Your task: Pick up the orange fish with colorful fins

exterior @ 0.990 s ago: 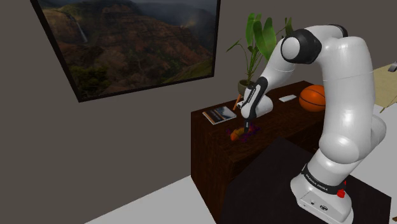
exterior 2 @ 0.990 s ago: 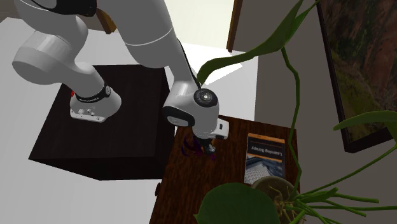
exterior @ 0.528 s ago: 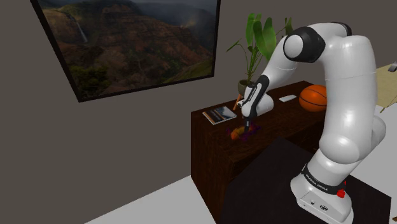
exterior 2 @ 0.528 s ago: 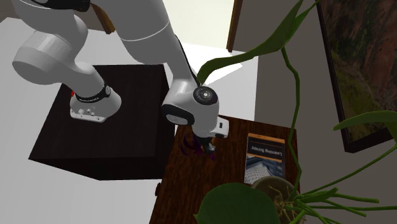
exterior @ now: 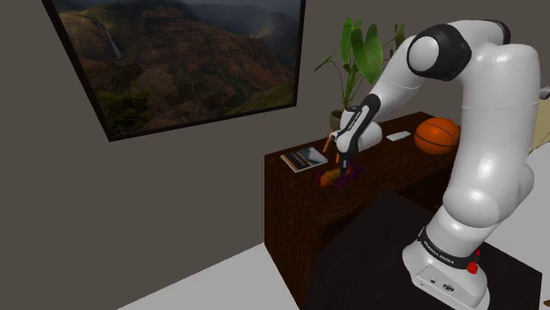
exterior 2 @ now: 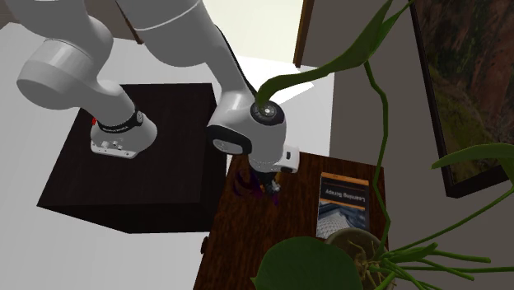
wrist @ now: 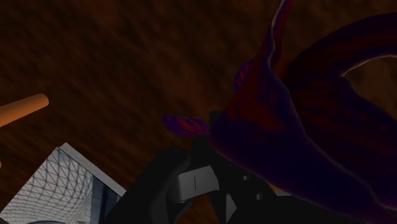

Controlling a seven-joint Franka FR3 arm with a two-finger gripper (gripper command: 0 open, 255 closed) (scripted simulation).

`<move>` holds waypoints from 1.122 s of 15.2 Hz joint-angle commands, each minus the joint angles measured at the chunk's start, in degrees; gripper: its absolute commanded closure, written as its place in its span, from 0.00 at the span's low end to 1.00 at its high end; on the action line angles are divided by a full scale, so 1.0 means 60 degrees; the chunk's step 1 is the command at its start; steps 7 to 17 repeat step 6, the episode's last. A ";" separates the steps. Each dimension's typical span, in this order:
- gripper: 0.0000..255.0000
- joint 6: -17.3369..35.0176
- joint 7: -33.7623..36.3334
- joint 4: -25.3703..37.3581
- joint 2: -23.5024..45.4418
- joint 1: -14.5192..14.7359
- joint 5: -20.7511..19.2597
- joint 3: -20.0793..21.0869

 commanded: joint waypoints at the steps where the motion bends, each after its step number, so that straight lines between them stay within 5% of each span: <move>1: 1.00 -0.0219 0.0028 -0.0102 -0.0324 0.0068 -0.0063 -0.0070; 17: 1.00 -0.0592 0.0051 -0.0177 -0.0775 0.0135 -0.0154 -0.0154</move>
